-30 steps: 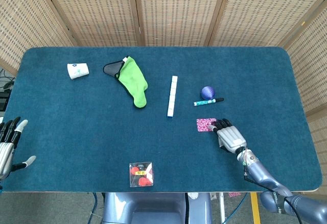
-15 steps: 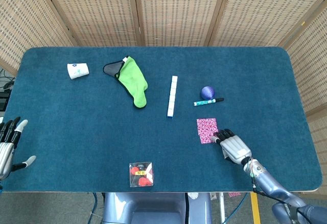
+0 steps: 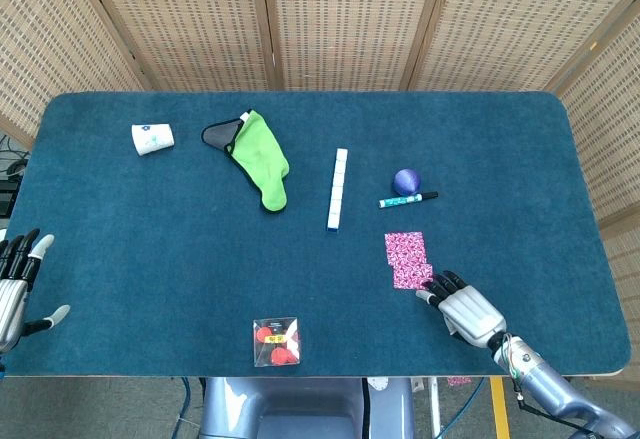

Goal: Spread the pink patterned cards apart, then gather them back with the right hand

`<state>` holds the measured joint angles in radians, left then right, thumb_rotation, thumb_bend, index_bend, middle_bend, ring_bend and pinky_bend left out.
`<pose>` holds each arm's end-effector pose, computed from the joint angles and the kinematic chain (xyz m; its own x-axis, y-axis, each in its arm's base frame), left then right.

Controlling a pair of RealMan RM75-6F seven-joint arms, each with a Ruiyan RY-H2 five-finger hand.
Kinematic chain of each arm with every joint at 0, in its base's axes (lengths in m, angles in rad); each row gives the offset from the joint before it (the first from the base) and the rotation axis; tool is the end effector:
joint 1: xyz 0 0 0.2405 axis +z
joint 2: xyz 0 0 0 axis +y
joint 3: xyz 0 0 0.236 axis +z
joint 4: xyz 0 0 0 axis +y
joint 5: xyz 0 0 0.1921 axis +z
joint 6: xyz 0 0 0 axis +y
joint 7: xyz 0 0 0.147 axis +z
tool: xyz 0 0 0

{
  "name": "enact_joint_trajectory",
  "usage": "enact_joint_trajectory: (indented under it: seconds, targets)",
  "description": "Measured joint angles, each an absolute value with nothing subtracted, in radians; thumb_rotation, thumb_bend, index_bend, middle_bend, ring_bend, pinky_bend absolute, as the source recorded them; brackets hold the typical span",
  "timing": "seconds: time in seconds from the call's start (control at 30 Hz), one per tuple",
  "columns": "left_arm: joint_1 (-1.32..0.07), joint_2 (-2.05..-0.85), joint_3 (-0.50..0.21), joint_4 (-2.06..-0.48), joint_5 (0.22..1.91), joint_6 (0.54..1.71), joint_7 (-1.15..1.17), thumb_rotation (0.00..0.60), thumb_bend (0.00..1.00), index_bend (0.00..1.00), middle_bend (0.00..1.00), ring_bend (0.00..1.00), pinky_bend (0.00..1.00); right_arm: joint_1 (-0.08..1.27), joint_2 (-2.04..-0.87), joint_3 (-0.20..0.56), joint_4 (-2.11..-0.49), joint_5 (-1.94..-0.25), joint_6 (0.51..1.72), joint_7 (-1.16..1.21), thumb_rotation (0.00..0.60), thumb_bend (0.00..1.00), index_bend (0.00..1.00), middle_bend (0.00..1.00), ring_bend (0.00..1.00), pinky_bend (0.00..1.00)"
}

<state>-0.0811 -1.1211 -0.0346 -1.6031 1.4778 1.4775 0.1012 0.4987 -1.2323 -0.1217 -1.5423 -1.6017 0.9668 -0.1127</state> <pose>-0.2928 0.1771 0.1651 0.4908 0.0276 0.8709 0.8709 0.0148 -0.4912 -0.2415 -0.2301 0.0484 0.6559 -0.3889 0.6469 -0.7351 -0.5239 0.4304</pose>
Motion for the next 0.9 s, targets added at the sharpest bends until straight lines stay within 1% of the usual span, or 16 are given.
enact_joint_trajectory:
  seconds: [0.07,0.2,0.43,0.63,0.9]
  targets:
    - [-0.081,-1.121,-0.035,-1.603,1.478,1.477,0.101,0.600,0.00,0.00,0.00,0.00,0.00,0.499,-1.229,-0.106,-1.551,-1.609,0.989,-0.105,0.600,1.00,0.14,0.13,0.01,0.06]
    - [-0.081,-1.120,-0.034,-1.604,1.477,1.476,0.100,0.600,0.00,0.00,0.00,0.00,0.00,0.514,-1.242,-0.069,-1.549,-1.590,0.985,-0.100,0.600,1.00,0.14,0.12,0.01,0.06]
    - [-0.082,-1.118,-0.034,-1.604,1.476,1.473,0.095,0.600,0.00,0.00,0.00,0.00,0.00,0.565,-1.338,0.000,-1.487,-1.454,0.888,-0.150,0.600,1.00,0.14,0.12,0.01,0.06]
    - [-0.082,-1.117,-0.034,-1.604,1.476,1.472,0.090,0.600,0.00,0.00,0.00,0.00,0.00,0.594,-1.408,0.026,-1.430,-1.380,0.838,-0.209,0.600,1.00,0.14,0.12,0.01,0.06]
    - [-0.083,-1.116,-0.034,-1.602,1.478,1.471,0.086,0.600,0.00,0.00,0.00,0.00,0.00,0.608,-1.442,0.043,-1.374,-1.297,0.806,-0.250,0.600,1.00,0.14,0.12,0.01,0.06]
